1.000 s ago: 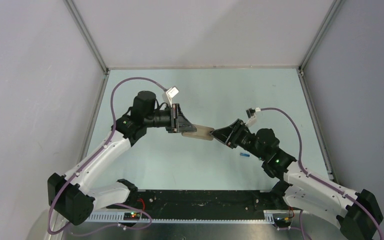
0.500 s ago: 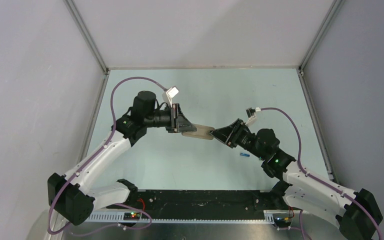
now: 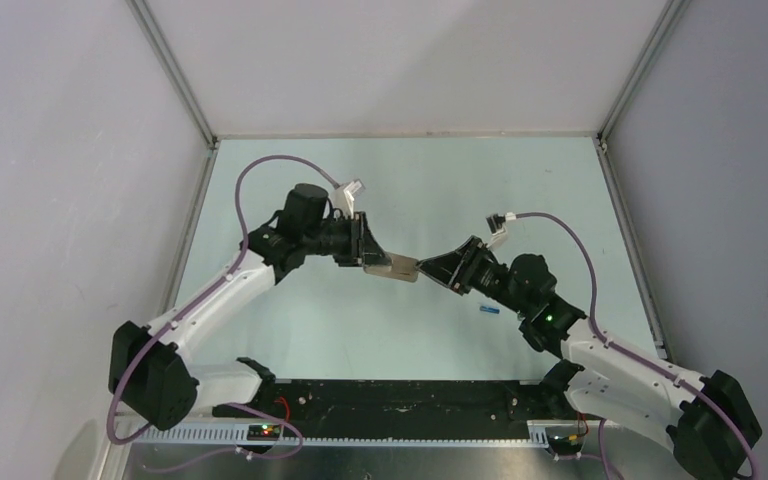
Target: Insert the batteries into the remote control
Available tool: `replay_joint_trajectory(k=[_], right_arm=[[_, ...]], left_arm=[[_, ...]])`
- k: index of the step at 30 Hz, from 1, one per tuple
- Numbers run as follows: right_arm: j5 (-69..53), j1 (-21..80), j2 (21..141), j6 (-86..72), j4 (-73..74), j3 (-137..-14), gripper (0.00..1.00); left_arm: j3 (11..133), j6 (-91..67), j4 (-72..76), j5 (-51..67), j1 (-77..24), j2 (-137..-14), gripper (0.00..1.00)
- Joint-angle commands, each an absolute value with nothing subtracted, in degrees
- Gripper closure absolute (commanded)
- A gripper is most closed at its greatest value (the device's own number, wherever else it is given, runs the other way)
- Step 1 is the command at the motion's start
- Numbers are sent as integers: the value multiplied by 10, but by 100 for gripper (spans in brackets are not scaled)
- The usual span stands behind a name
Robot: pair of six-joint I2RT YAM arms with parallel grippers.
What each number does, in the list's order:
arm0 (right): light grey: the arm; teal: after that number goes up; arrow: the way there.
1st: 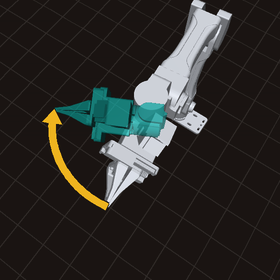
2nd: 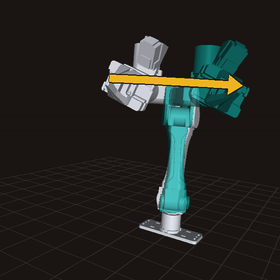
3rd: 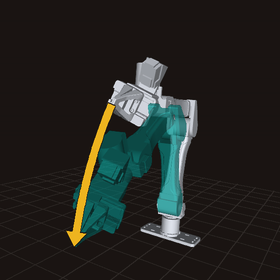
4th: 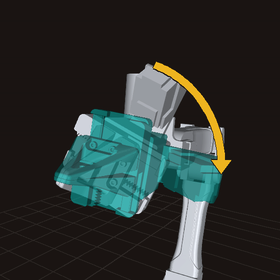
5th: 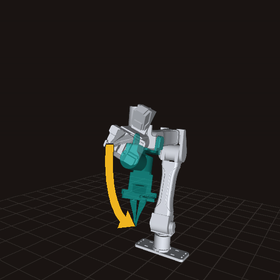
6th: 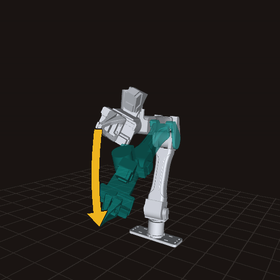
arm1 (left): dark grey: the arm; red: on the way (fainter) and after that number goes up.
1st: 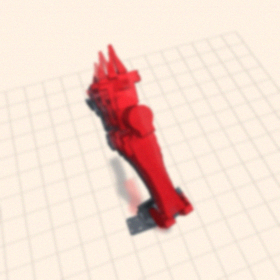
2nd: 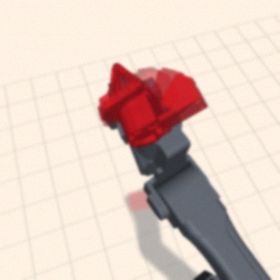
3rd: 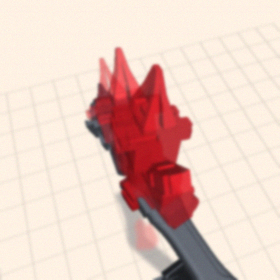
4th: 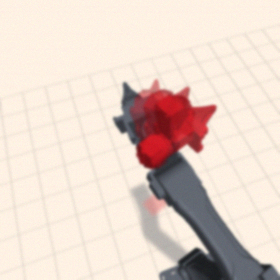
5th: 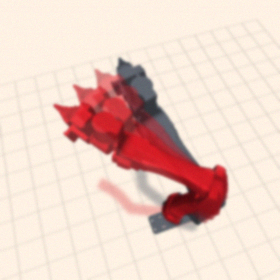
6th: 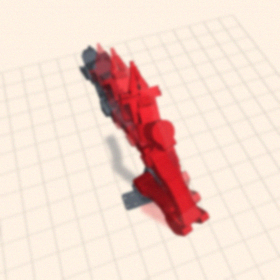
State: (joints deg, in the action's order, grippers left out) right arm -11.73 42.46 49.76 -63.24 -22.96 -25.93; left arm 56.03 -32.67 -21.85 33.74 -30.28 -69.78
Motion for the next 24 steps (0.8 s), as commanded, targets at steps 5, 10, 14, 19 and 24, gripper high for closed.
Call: replay_joint_trajectory(k=[5, 10, 14, 19, 24], right_arm=[[-130, 413, 549, -630, -254, -275, 60], [-127, 398, 613, -625, -282, -275, 60], [-139, 380, 664, -622, -311, -284, 62], [-130, 370, 704, -623, -292, -302, 63], [-113, 368, 709, -625, -263, -302, 64]], left_arm=[[580, -306, -220, 319, -316, -726, 100], [596, -297, -225, 271, -316, -767, 100], [618, -267, -227, 200, -316, -802, 100], [649, -226, -227, 86, -323, -815, 100], [659, -197, -224, -4, -335, -811, 100]])
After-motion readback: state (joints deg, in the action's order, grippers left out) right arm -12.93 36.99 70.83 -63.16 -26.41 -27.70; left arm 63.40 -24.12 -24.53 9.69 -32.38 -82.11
